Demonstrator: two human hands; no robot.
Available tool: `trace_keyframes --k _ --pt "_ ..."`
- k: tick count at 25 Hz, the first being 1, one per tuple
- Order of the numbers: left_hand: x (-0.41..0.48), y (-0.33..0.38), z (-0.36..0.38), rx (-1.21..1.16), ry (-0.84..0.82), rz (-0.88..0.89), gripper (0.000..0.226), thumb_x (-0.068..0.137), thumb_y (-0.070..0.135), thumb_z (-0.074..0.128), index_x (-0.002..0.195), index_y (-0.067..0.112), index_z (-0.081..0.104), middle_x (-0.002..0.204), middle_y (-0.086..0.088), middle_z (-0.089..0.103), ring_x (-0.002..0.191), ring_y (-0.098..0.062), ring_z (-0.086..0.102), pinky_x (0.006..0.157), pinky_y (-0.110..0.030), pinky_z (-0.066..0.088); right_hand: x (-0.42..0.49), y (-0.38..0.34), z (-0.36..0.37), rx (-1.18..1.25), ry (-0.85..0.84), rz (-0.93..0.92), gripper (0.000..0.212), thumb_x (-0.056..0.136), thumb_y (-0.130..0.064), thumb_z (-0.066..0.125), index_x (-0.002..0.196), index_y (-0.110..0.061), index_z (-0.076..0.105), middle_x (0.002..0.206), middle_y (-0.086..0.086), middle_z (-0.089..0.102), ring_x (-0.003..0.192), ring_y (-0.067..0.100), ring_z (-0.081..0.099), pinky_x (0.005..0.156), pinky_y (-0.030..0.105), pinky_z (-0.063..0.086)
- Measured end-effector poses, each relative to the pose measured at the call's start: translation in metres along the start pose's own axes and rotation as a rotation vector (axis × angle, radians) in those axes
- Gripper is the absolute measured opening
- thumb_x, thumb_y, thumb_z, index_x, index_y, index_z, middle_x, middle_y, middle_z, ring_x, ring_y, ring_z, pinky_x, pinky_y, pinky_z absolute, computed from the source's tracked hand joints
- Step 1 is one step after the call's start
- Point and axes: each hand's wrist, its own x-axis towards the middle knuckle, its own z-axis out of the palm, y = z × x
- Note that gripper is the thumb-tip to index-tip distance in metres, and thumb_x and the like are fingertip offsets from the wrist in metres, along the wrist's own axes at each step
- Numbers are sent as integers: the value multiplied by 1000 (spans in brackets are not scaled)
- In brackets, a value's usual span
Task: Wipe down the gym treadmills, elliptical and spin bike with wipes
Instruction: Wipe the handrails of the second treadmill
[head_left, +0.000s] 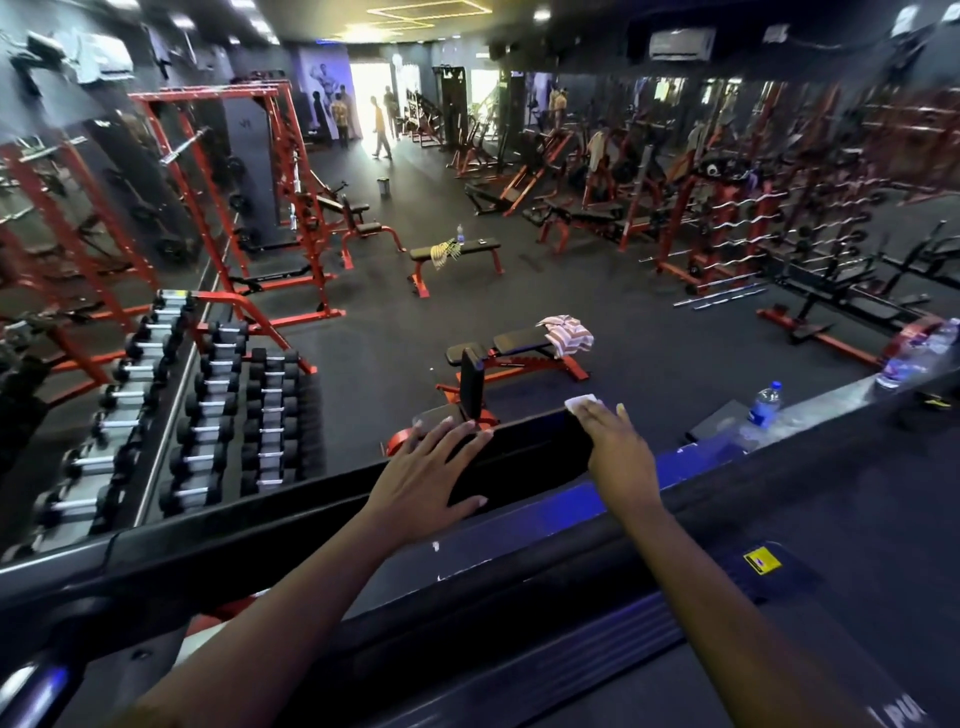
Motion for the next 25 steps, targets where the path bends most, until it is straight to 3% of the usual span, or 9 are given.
trace_keyframes --k 2,4,8,12,15,18,20,22,25 --pt "1 1 2 20 -3 -6 74 81 63 38 142 22 37 134 -5 55 123 -28 54 100 -46 40 -1 -8 -2 51 44 23 62 87 13 37 139 -21 41 146 -3 36 139 28 25 98 37 40" --pt "0 0 4 15 16 4 74 80 64 39 141 22 36 132 -5 57 119 -26 57 99 -46 42 -15 -35 7 80 49 -137 54 88 8 38 135 -16 47 140 3 44 129 28 41 94 40 43" --pt "0 1 6 43 22 0 77 79 67 39 142 23 33 134 -4 55 120 -25 56 109 -39 28 -30 -41 26 92 107 -379 52 67 10 59 116 -6 64 120 7 63 108 29 62 79 40 56" --pt "1 3 4 7 -2 -25 74 85 69 29 145 27 23 140 -3 49 129 -25 47 113 -49 14 -7 9 13 135 94 -184 66 78 20 47 134 -14 49 141 2 46 133 28 37 102 41 41" --pt "9 9 -5 -29 -27 -59 81 84 76 10 149 28 18 149 -3 38 139 -25 33 113 -46 -3 10 27 8 109 129 -66 59 85 15 41 135 -16 46 144 -2 41 137 28 29 104 38 37" --pt "21 19 -7 -55 -25 -80 86 79 73 11 151 27 12 155 -1 24 145 -20 19 112 -38 -15 -1 -10 13 175 103 -265 49 84 10 52 129 -11 53 131 6 52 122 26 48 93 32 44" --pt "30 25 -7 -54 -24 -96 86 77 70 9 151 26 12 156 1 21 145 -18 17 111 -39 -16 -12 -23 26 169 48 -441 54 75 8 64 126 -7 56 128 10 57 117 29 55 93 39 49" --pt "37 29 -7 -63 -10 -108 87 77 74 8 151 27 13 156 1 23 145 -18 19 113 -40 -12 -6 -12 29 146 82 -435 54 74 6 64 125 -8 57 129 8 57 120 27 53 95 46 48" --pt "50 38 -6 -91 -26 -59 92 75 80 -3 151 30 12 156 2 22 144 -18 21 115 -40 -6 8 17 14 156 134 -283 51 87 5 51 134 -13 48 141 1 45 135 22 35 109 38 33"
